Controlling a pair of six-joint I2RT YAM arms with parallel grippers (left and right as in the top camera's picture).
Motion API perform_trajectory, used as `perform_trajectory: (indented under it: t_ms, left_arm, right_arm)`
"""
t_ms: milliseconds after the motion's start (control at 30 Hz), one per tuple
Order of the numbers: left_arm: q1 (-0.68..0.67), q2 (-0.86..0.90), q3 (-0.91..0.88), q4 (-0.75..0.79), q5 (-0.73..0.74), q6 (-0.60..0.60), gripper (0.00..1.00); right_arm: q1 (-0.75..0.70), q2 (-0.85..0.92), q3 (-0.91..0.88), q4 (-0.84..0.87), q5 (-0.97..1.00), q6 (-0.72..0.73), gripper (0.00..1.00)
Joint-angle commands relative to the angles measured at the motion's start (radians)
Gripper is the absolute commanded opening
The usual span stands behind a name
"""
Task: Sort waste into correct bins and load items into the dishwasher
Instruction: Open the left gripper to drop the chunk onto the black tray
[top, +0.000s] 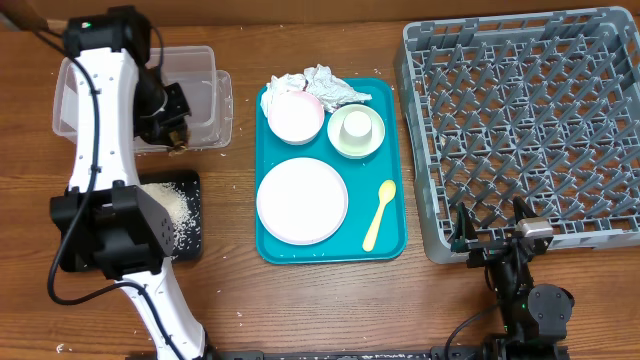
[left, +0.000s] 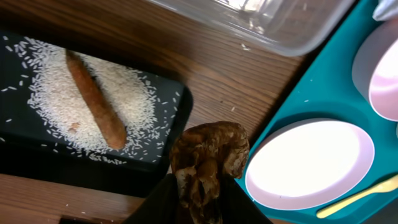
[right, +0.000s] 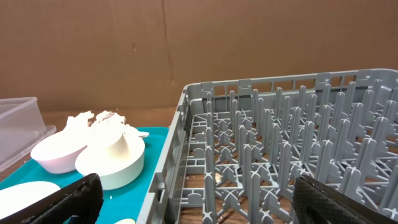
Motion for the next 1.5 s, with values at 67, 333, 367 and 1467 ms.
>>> perform_trajectory:
  t_ms: [67, 333, 367, 1467]
  left_arm:
    - [0.081, 0.009, -0.003, -0.003, -0.015, 0.046, 0.28]
    - [0.223, 0.009, -0.155, 0.002, -0.071, 0.059, 0.29]
    - [0.238, 0.009, -0.172, 0.007, -0.086, 0.057, 0.29]
    - [0.359, -0.009, -0.253, 0.093, 0.319, 0.16, 0.4]
  right_arm:
    - [0.0, -0.01, -0.01, 0.004, 0.01, 0.0, 1.0]
    - [0.0, -0.01, -0.01, 0.004, 0.01, 0.0, 1.0]
    - [0.0, -0.01, -0.01, 0.004, 0.01, 0.0, 1.0]
    - [0.0, -0.01, -0.01, 0.004, 0.01, 0.0, 1.0]
